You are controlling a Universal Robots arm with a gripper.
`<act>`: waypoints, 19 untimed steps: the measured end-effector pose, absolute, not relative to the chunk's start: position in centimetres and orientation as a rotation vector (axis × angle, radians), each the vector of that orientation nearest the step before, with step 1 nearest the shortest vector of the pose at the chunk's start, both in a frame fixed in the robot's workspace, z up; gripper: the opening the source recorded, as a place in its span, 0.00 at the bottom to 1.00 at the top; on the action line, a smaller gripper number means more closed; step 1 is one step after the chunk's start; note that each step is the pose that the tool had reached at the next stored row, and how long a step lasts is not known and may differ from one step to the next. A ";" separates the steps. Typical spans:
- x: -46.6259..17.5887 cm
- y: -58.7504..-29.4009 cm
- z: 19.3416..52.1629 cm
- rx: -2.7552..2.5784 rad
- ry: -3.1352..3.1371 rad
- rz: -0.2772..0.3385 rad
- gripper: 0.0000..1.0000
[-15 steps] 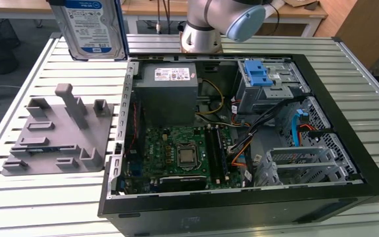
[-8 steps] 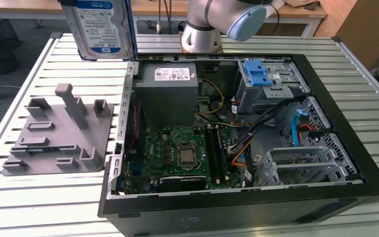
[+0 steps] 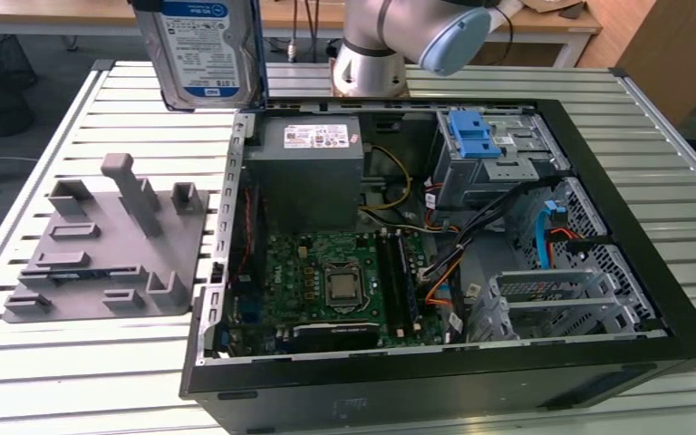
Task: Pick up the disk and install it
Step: 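Pick up the disk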
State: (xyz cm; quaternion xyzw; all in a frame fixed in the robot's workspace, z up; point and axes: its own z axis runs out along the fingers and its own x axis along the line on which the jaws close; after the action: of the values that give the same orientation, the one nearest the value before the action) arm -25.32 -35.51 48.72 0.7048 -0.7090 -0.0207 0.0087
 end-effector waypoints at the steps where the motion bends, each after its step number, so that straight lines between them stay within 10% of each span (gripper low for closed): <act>1: -25.1 -35.5 48.7 2.202 -2.215 -0.065 0.36; 19: -23.2 -36.1 48.7 2.200 -2.214 -0.068 0.36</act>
State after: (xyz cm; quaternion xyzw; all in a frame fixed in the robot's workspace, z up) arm -23.17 -36.06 48.72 0.7048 -0.7090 -0.0217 0.0097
